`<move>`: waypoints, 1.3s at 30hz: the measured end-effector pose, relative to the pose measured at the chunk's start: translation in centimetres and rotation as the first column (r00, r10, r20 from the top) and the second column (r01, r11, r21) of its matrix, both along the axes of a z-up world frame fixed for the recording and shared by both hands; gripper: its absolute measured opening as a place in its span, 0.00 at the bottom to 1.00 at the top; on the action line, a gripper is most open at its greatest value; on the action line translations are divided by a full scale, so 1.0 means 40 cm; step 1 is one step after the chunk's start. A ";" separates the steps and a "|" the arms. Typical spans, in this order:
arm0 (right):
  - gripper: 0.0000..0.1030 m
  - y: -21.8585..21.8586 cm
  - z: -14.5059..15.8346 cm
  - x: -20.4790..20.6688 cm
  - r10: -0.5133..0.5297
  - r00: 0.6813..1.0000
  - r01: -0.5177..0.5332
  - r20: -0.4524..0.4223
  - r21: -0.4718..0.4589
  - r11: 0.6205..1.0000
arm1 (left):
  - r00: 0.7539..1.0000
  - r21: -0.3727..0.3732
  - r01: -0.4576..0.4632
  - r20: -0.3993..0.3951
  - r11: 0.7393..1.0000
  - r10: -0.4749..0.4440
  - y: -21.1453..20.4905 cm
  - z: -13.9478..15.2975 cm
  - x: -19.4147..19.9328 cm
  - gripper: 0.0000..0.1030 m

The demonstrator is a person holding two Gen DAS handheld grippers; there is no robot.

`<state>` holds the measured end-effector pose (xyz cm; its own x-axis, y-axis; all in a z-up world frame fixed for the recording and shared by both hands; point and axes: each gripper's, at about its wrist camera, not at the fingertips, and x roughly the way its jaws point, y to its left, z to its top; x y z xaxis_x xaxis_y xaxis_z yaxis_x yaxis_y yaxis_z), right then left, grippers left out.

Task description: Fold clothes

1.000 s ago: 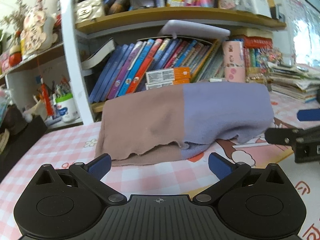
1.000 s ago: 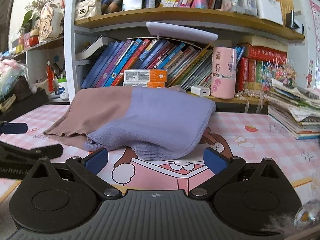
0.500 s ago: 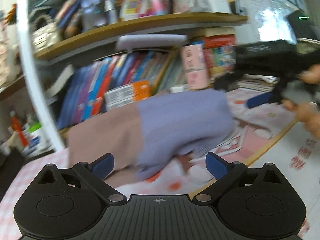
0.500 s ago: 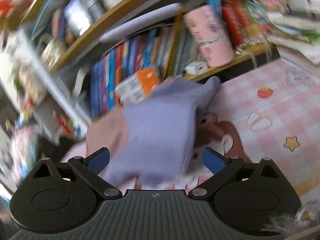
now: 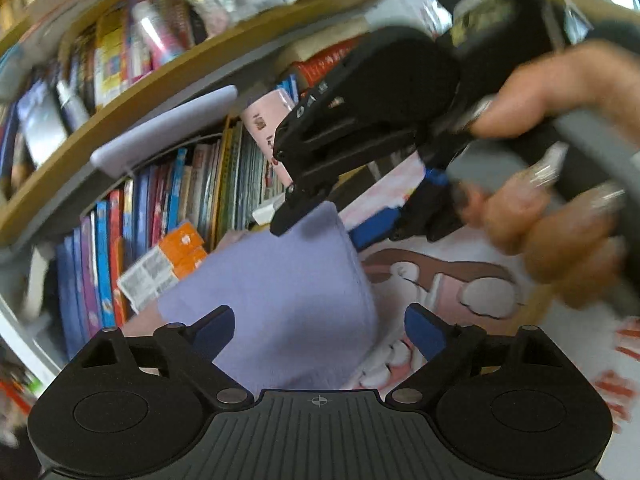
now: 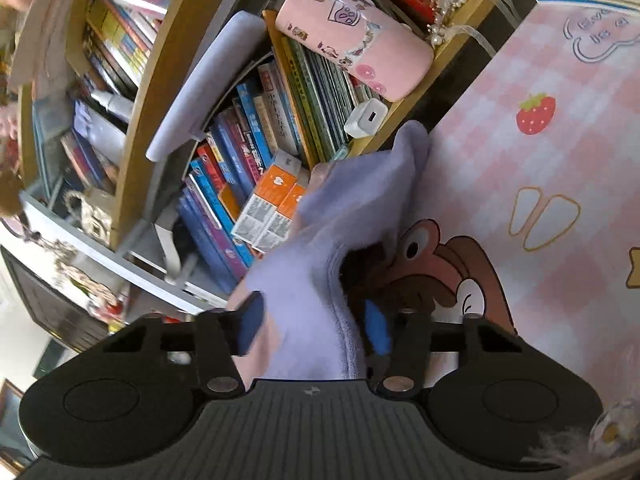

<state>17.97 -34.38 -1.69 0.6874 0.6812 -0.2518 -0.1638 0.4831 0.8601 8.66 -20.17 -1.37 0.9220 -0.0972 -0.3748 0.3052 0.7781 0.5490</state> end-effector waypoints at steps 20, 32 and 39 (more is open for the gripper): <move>0.76 0.026 -0.048 -0.003 0.123 0.989 -0.107 -0.084 0.181 0.978 | 0.998 -0.192 0.023 -0.048 0.981 -0.033 0.200 0.137 -0.202 0.09; 0.12 0.043 0.016 -0.100 0.156 0.988 -0.157 0.023 0.098 0.983 | 0.979 -0.445 -0.022 -0.190 0.895 -0.070 0.314 0.090 -0.369 0.08; 0.11 -0.060 0.169 -0.207 -0.016 0.993 0.001 0.116 0.129 0.992 | 0.926 -0.648 0.251 -0.056 0.719 -0.374 0.301 0.227 -0.386 0.08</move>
<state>9.68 -36.78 5.08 0.7129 0.6967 -0.0802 -0.2631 0.3717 0.8903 -6.78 -8.12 7.70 0.7232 -0.6340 -0.2738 0.6330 0.7671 -0.1042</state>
